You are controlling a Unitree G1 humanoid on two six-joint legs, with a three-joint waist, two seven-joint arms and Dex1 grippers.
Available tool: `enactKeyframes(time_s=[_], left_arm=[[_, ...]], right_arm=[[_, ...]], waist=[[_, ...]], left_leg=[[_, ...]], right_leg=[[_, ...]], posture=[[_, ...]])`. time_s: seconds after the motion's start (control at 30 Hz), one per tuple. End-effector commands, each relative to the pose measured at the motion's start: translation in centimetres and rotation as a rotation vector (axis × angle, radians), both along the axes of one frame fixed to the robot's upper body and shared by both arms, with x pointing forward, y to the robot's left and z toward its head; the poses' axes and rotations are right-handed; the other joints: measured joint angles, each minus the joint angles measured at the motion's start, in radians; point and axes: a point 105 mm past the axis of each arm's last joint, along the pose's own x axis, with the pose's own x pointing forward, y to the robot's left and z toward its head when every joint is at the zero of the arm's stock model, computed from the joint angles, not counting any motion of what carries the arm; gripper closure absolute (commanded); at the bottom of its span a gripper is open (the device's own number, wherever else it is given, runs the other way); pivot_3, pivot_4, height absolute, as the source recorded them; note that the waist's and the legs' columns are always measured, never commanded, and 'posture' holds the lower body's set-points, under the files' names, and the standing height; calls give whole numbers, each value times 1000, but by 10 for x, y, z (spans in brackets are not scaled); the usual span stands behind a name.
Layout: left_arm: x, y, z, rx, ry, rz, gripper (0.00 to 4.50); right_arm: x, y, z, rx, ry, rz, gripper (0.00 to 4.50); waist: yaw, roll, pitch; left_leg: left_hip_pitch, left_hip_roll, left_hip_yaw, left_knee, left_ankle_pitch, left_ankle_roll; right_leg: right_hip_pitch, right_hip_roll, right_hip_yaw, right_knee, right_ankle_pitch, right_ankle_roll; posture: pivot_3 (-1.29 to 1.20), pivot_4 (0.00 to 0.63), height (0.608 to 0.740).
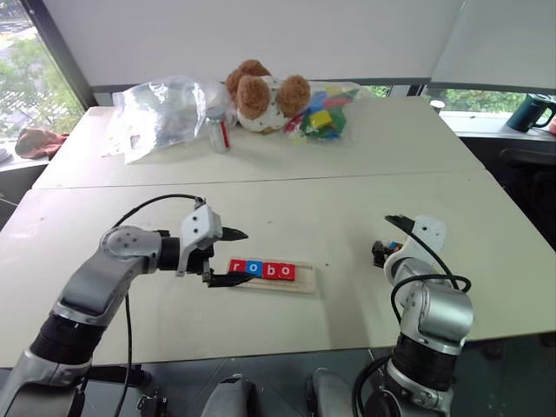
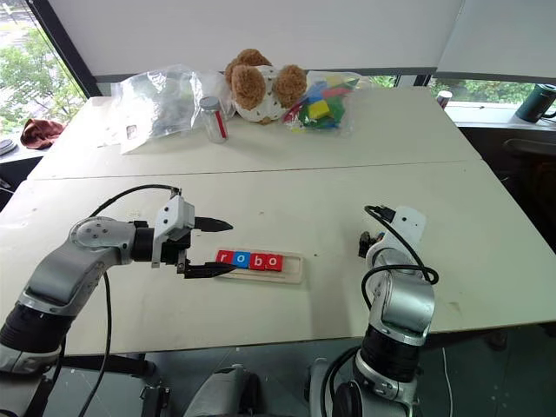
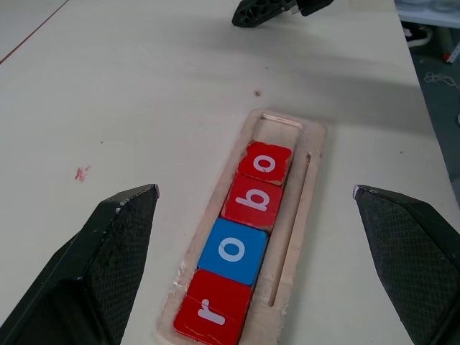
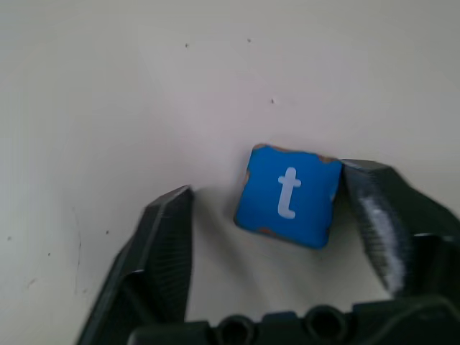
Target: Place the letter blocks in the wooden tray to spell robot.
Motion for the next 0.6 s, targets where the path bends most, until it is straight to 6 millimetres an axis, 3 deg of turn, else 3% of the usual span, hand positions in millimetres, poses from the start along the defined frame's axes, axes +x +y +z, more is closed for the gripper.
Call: enactKeyframes(time_s=[0.03,0.07,0.2,0.3,0.37,0.5,0.6], left_arm=[[-3,2,10,-9,-41,7,0],[-3,3,10,-10,-41,9,0],[-2,1,9,-12,-41,9,0],[-2,0,8,-7,-38,-8,0],[-2,0,7,-2,-36,-15,0],[2,7,1,16,-24,8,0],[4,10,-2,18,-16,20,0]], right_arm=[[-3,-4,-8,9,30,-16,2933],[-4,-4,-9,3,38,-16,3320],[-2,1,-2,-38,9,55,3320],[1,26,16,-92,-55,266,3320],[-11,42,16,-97,-31,378,3320],[-41,61,3,-19,50,443,3320],[-48,58,-1,-9,82,423,3320]], waist=[[1,0,0],[2,0,0],[3,0,0],[2,0,0],[1,0,0],[2,0,0],[3,0,0]], left_leg=[[0,0,0,0,0,0],[0,0,0,0,0,0],[0,0,0,0,0,0],[0,0,0,0,0,0],[0,0,0,-1,0,0],[0,2,-1,-2,0,1],[0,1,-1,-1,0,1]], right_leg=[[0,0,0,0,0,0],[0,0,0,0,0,0],[0,0,0,0,0,0],[0,0,0,-1,0,0],[0,0,0,-1,0,0],[-1,1,0,-1,0,0],[0,1,0,-2,0,0]], posture=[[0,150,740],[0,150,740],[0,150,740],[0,150,740],[0,150,740],[0,150,740],[0,150,740]])
